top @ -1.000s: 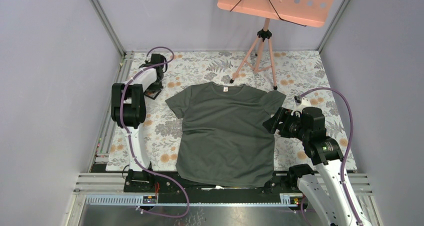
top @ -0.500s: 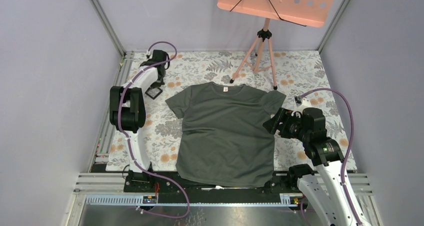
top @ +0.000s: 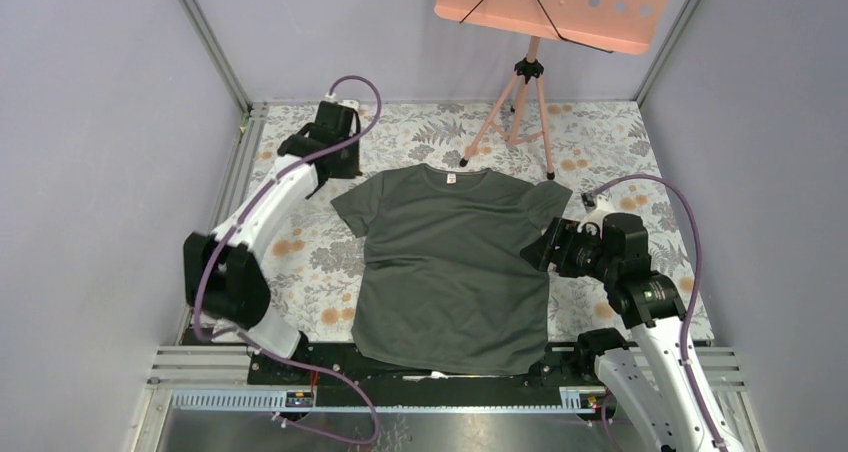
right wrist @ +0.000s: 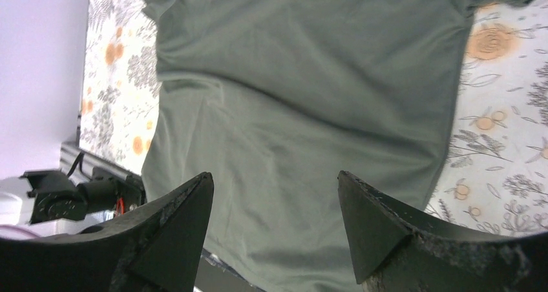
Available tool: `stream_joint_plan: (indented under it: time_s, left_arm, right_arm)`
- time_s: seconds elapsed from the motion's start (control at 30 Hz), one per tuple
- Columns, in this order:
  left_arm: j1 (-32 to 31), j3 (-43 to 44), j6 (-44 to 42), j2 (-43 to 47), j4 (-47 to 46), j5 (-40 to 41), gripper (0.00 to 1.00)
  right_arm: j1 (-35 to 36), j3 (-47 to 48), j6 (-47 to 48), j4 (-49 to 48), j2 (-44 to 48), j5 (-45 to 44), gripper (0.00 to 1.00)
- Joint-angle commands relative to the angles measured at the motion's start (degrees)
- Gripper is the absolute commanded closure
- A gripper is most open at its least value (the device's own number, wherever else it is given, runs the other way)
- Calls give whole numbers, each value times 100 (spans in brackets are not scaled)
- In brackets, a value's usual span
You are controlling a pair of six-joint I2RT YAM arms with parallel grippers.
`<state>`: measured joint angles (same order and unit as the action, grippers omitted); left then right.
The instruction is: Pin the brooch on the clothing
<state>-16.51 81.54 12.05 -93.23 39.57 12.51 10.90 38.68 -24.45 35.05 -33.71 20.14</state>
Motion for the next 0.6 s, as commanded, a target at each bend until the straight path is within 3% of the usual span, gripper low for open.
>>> stream_joint_plan:
  time_s: [0.0,0.33,0.57]
  left_arm:
    - [-400,-431,-110,943,-189,-2227,100]
    - [-923,-2106,-74,2452,-1239,-5922,100]
    - [-1078,-3107,1079,2983,-3150,-7559,100]
  right_arm:
    - [-8,8,255,-485,-206,961,23]
    - [154,-189,-577,-2289,-598,3265,21]
    - [1385,122,-783,-2856,-1252,2797,23]
